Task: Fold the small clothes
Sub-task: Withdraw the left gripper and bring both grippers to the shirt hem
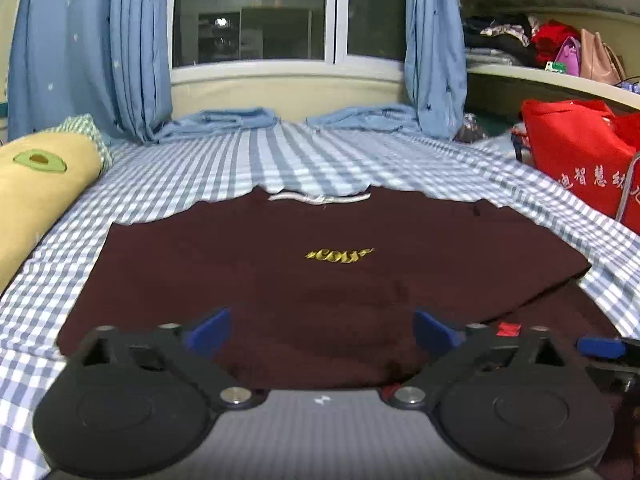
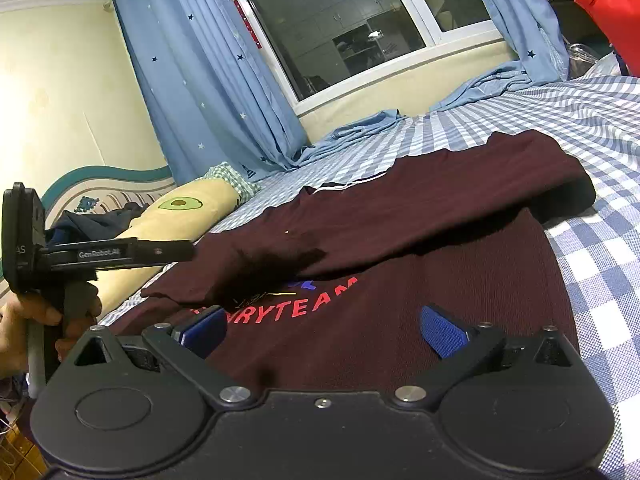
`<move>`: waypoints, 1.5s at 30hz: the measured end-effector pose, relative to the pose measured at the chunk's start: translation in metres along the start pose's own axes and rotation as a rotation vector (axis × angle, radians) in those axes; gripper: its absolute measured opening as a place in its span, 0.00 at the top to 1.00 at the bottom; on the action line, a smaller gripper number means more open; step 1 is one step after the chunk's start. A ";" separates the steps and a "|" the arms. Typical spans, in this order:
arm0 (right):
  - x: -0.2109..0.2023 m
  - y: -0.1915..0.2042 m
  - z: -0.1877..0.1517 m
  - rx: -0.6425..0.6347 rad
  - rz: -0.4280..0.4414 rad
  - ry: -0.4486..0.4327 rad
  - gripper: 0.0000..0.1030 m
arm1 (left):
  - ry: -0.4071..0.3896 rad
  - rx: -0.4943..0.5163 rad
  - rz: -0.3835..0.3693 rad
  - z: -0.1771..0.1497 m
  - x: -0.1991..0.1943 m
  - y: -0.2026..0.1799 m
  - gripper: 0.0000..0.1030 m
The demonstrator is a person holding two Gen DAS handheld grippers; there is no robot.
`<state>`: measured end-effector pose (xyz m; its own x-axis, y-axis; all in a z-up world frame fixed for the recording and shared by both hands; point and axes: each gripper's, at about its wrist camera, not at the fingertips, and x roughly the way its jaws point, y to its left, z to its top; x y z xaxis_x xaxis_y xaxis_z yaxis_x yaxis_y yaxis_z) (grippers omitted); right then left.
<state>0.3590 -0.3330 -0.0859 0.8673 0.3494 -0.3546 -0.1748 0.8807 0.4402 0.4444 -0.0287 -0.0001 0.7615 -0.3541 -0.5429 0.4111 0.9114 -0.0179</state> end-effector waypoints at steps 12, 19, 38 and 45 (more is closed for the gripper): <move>0.001 0.000 0.000 0.000 0.000 0.000 0.00 | 0.122 -0.020 0.630 0.007 0.055 0.111 0.01; 0.001 0.000 0.000 -0.001 -0.002 0.001 0.00 | 0.148 -0.089 0.649 -0.004 0.073 0.143 0.00; -0.028 0.003 -0.001 -0.006 -0.116 -0.055 0.00 | -0.015 -0.192 0.546 -0.072 -0.146 0.073 0.01; -0.106 0.033 -0.028 -0.208 -0.149 -0.010 0.00 | -0.108 -0.160 0.447 -0.123 -0.222 0.011 0.01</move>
<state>0.2482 -0.3318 -0.0564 0.8949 0.2089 -0.3943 -0.1362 0.9693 0.2045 0.2176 0.0855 0.0169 0.8971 0.0674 -0.4366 -0.0441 0.9970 0.0635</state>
